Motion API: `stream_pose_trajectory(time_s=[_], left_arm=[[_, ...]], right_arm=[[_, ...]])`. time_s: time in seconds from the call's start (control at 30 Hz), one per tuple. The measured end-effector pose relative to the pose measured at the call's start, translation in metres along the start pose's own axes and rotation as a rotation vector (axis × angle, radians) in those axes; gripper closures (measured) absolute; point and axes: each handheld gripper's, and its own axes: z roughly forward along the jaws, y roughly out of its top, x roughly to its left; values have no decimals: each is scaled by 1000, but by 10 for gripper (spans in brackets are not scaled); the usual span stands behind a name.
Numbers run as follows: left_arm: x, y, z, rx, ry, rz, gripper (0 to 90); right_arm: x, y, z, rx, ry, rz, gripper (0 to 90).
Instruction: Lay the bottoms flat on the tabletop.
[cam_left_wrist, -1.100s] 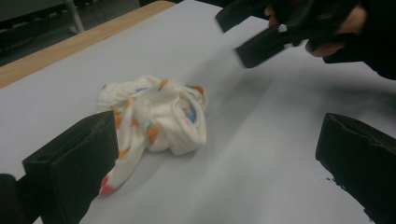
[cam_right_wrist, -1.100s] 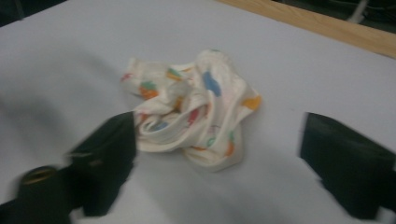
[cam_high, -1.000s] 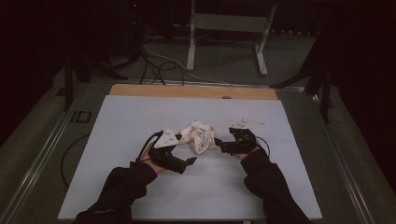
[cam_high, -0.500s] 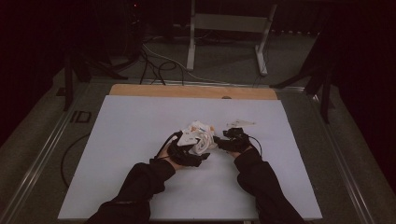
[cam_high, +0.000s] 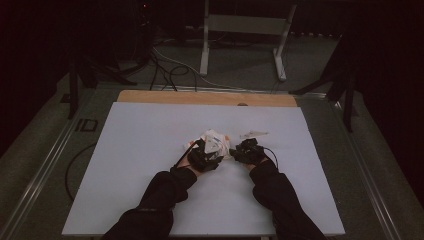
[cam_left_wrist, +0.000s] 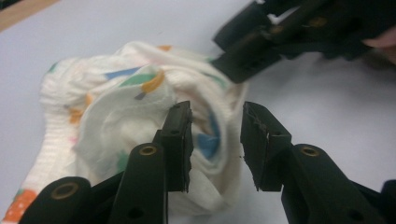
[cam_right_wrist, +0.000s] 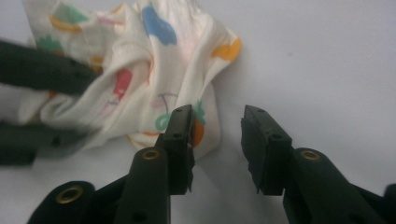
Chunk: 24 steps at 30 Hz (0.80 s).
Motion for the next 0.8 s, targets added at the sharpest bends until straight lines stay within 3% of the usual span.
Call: stream_pose_trajectory(time_s=[0.23,0.27,0.47,0.8], left_arm=[[2,0,2,29,-11,6,824],[3,1,1,32,-11,3,833],[5,-1,-13,23,-3,0,845],[18,-11,-46,14,31,-5,847]], right_arm=[[5,2,4,34,4,-40,846],[8,4,4,41,-4,-66,874],[9,7,-5,22,-3,-97,890],[11,9,-23,-8,5,-105,893]])
